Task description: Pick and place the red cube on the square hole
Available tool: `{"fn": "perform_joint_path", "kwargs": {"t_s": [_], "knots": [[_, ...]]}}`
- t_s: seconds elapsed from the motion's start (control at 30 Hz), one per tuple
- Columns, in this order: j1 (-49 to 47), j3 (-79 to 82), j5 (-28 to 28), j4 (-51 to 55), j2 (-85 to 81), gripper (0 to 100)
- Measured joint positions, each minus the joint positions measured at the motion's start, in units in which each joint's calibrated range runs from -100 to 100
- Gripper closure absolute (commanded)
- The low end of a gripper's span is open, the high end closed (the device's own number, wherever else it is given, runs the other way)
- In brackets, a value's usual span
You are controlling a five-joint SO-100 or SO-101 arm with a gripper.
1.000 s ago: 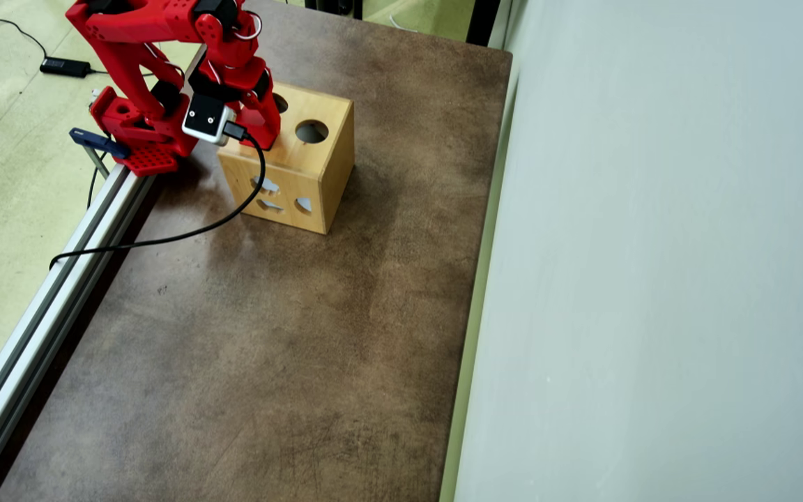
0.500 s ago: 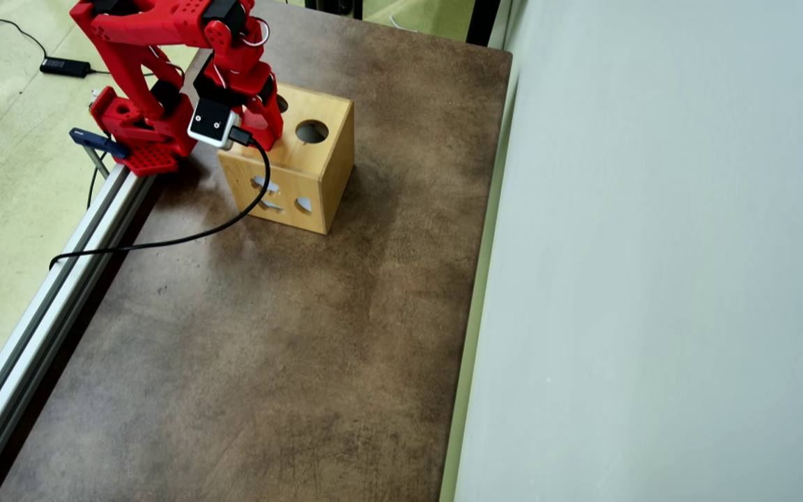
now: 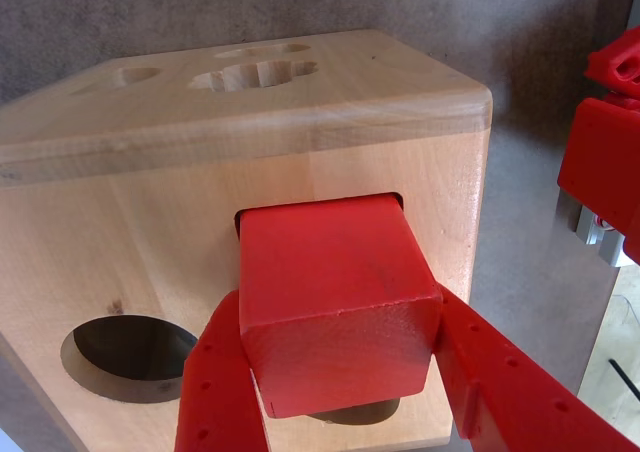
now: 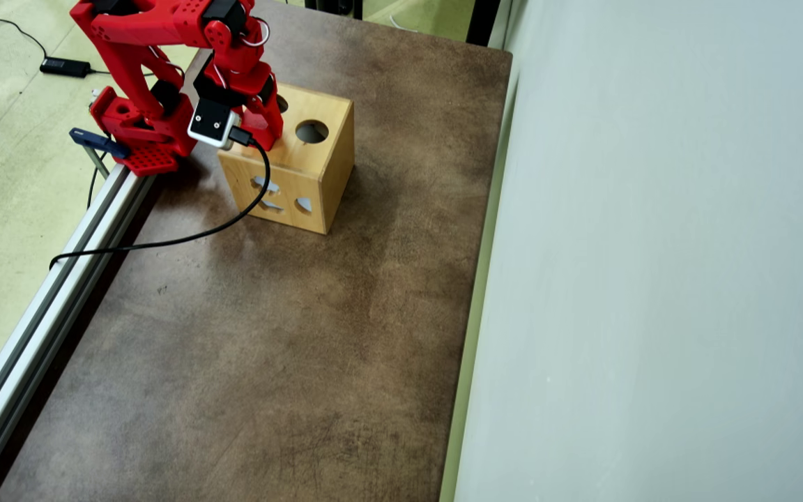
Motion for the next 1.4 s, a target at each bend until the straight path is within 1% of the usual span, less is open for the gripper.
{"fn": "perform_joint_path", "kwargs": {"t_s": [0.3, 0.4, 0.5, 0.7, 0.8, 0.9, 1.0, 1.1, 1.4], "knots": [[0.0, 0.0, 0.0, 0.0, 0.0, 98], [0.0, 0.0, 0.0, 0.0, 0.0, 95], [0.07, 0.0, 0.0, 0.0, 0.0, 85], [0.14, 0.0, 0.0, 0.0, 0.0, 55], [0.14, 0.0, 0.0, -0.24, 0.42, 42], [0.14, 1.17, 0.0, 0.16, -3.05, 31], [0.0, 1.35, 0.0, 0.16, -6.53, 23], [0.0, 1.35, 0.0, 0.16, -7.8, 20], [0.0, 1.35, 0.0, 0.16, -7.8, 20]]}}
